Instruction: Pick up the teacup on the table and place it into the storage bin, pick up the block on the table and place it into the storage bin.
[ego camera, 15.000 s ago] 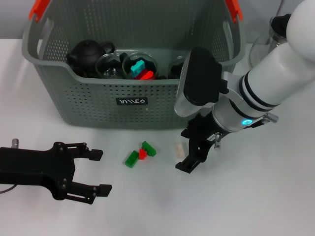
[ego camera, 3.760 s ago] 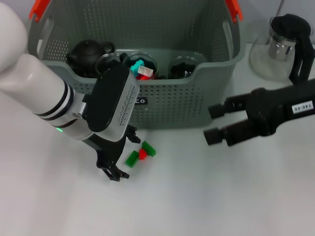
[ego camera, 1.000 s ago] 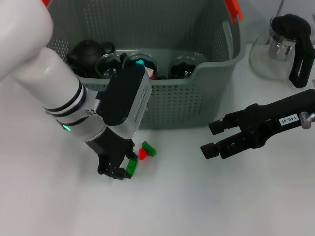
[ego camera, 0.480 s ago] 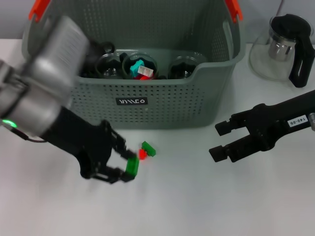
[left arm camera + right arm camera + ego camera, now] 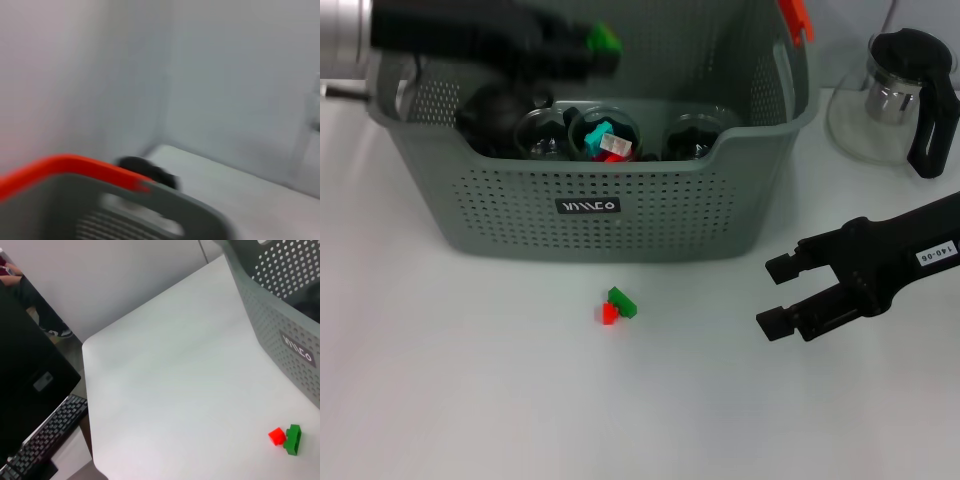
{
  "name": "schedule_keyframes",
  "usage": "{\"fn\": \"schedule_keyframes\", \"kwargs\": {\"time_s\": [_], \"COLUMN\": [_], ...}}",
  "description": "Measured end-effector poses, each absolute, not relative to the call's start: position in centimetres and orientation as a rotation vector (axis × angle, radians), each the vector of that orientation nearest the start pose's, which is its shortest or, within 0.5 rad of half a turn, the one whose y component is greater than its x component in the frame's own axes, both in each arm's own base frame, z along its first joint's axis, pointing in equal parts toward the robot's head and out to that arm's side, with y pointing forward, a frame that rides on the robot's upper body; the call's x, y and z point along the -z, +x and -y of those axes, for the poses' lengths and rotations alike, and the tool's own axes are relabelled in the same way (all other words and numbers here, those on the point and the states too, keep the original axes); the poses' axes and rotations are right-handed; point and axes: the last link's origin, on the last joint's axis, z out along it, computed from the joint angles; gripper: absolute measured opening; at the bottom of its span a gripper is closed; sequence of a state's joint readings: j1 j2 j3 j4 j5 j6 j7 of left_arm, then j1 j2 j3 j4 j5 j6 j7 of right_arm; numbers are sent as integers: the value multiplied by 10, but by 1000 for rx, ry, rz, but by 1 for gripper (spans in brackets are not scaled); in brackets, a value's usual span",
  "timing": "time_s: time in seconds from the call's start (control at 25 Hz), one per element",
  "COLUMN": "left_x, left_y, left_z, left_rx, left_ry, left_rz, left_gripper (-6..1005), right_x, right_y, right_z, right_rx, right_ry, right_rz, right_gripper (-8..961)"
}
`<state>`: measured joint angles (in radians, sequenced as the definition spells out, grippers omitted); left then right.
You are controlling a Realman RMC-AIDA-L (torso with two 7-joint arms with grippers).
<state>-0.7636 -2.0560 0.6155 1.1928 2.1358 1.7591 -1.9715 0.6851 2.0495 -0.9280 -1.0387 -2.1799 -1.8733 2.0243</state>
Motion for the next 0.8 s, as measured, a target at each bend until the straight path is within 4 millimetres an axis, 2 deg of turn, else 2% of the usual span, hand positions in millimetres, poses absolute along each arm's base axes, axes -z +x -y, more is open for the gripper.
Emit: {"fn": "schedule_keyframes", "kwargs": {"time_s": [0.16,0.36,0.52,0.8], "left_x": [-99,-81,-72,-73], "left_y": [-138,-141,-140,-140], "left_z": [-418,-445,-450,-451], "left_rx": [471,321,289,286], "left_ry": [-2616,-2527,-2517,-2504], "left_rz": [631,676,670,662], "left_gripper": [418,417,430,454], "right_x": [-26,-26,-25,-25], "right_y": [175,174,174,176], "right_z": [-339,-340,-340,-339], "right_rx": [-203,-203,-204,-213], "right_ry": [-3135,-3134,-3132,-3127], "right_rz": [-820,-815,-817,-831], "right_gripper": [947,947,947,947]}}
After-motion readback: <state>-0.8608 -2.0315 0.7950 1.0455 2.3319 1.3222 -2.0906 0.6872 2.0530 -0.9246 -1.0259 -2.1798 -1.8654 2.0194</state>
